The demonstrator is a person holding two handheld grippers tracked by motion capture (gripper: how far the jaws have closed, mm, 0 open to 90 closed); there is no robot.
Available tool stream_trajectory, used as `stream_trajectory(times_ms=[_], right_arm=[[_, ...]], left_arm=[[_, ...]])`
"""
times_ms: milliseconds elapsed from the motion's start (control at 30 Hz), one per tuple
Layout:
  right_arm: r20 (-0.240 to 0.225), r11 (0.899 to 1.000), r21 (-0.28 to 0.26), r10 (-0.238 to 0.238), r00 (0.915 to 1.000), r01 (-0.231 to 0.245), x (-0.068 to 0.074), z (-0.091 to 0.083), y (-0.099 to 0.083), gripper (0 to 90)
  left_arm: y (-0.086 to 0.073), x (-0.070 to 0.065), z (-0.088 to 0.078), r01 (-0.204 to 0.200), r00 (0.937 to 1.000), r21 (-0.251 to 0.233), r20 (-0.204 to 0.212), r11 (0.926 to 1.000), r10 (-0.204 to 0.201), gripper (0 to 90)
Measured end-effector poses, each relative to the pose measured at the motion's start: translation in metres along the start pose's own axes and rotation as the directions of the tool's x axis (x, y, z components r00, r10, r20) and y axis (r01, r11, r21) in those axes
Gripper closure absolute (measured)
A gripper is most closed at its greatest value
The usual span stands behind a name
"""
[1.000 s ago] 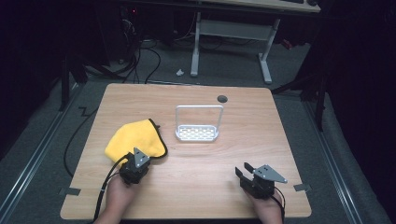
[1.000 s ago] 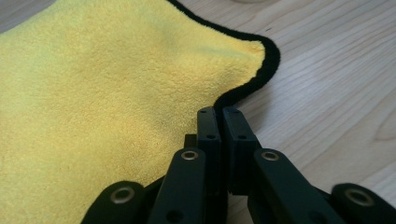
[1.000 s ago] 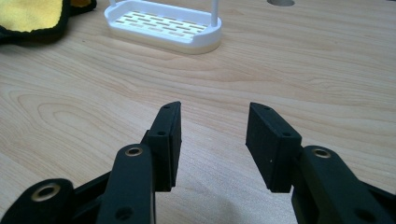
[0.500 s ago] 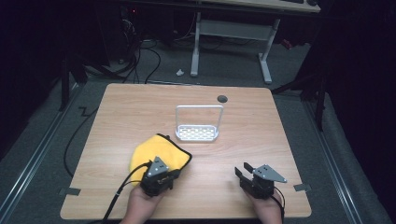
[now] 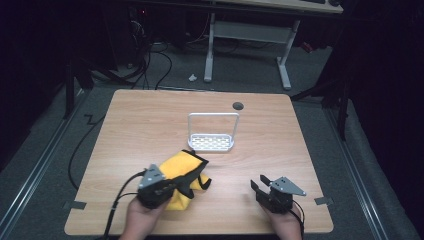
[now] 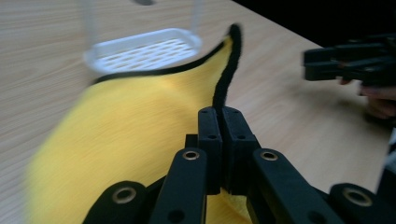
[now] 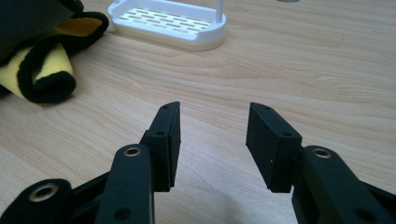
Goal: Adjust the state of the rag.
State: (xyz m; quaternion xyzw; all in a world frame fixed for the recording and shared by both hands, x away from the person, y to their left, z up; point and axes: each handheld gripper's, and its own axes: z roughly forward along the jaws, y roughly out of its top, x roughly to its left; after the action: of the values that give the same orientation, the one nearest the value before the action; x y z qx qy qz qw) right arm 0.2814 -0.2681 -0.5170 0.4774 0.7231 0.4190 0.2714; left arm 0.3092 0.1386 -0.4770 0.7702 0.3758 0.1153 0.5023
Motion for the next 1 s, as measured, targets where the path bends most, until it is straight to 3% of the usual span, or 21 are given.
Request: stream_trajectory(times_ms=[67,167,300,333,400,467,533,567,600,667,733,800,867,900,933,967,1000], right_arm=[[-0.004,1.000,0.007,-0.007,1.0000,0.007,0.003,0.002,0.000,55.4],[-0.017,0.999,0.025,-0.020,0.9997,0.020,0.011,0.006,0.001,55.3],[-0.058,0.998,0.041,-0.037,0.9977,0.039,0.031,0.013,0.005,54.8],[-0.088,0.998,0.048,-0.046,0.9951,0.050,0.046,0.016,0.009,54.3],[-0.106,0.997,0.048,-0.047,0.9933,0.052,0.052,0.018,0.011,54.2],[-0.143,0.995,0.058,-0.067,0.9875,0.076,0.072,0.023,0.016,53.8],[-0.212,0.993,0.057,-0.091,0.9731,0.105,0.097,0.032,0.021,53.3],[-0.212,0.993,0.057,-0.091,0.9731,0.105,0.097,0.032,0.021,53.3],[-0.247,0.989,0.064,-0.112,0.9625,0.131,0.114,0.040,0.023,53.3],[-0.262,0.989,0.068,-0.110,0.9589,0.132,0.119,0.043,0.024,53.4],[-0.300,0.984,0.083,-0.125,0.9458,0.156,0.131,0.049,0.024,53.6],[-0.307,0.979,0.090,-0.148,0.9401,0.183,0.139,0.052,0.024,53.8],[-0.285,0.969,0.132,-0.166,0.9440,0.210,0.142,0.056,0.022,57.5],[-0.278,0.966,0.150,-0.163,0.9467,0.210,0.141,0.057,0.021,64.5],[-0.267,0.962,0.168,-0.165,0.9493,0.215,0.138,0.057,0.020,70.9],[-0.267,0.962,0.168,-0.165,0.9493,0.215,0.138,0.057,0.020,70.9],[-0.263,0.960,0.176,-0.167,0.9501,0.218,0.137,0.057,0.019,78.6]], left_arm=[[-0.013,0.022,-0.012,0.062,0.9973,-0.003,-0.039,0.9981,-0.062,87.0],[-0.031,0.047,-0.021,0.154,0.9855,0.017,-0.076,0.9880,-0.152,86.8],[-0.041,0.059,-0.014,0.200,0.9767,0.049,-0.089,0.9785,-0.195,86.6],[-0.041,0.058,-0.012,0.191,0.9784,0.055,-0.092,0.9801,-0.185,86.5],[-0.039,0.055,-0.007,0.167,0.9825,0.066,-0.096,0.9838,-0.160,86.6],[-0.038,0.051,-0.003,0.145,0.9863,0.082,-0.092,0.9860,-0.137,86.6],[-0.039,0.048,0.000,0.135,0.9879,0.098,-0.091,0.9860,-0.126,86.7],[-0.040,0.045,0.003,0.130,0.9891,0.109,-0.084,0.9855,-0.121,86.7],[-0.040,0.038,0.007,0.116,0.9917,0.124,-0.069,0.9856,-0.108,86.8],[-0.040,0.034,0.010,0.105,0.9934,0.130,-0.060,0.9860,-0.097,86.8],[-0.039,0.024,0.016,0.078,0.9966,0.142,-0.037,0.9868,-0.074,86.7],[-0.037,0.016,0.022,0.059,0.9983,0.149,-0.016,0.9871,-0.057,86.7],[-0.037,0.011,0.025,0.042,0.9991,0.152,-0.005,0.9875,-0.042,86.7],[-0.036,0.010,0.026,0.041,0.9991,0.152,-0.001,0.9876,-0.041,86.7],[-0.036,0.010,0.027,0.046,0.9989,0.149,0.004,0.9877,-0.047,86.7],[-0.035,0.011,0.026,0.054,0.9984,0.145,0.006,0.9880,-0.055,86.7],[-0.035,0.014,0.025,0.065,0.9977,0.142,0.011,0.9878,-0.067,86.7]])
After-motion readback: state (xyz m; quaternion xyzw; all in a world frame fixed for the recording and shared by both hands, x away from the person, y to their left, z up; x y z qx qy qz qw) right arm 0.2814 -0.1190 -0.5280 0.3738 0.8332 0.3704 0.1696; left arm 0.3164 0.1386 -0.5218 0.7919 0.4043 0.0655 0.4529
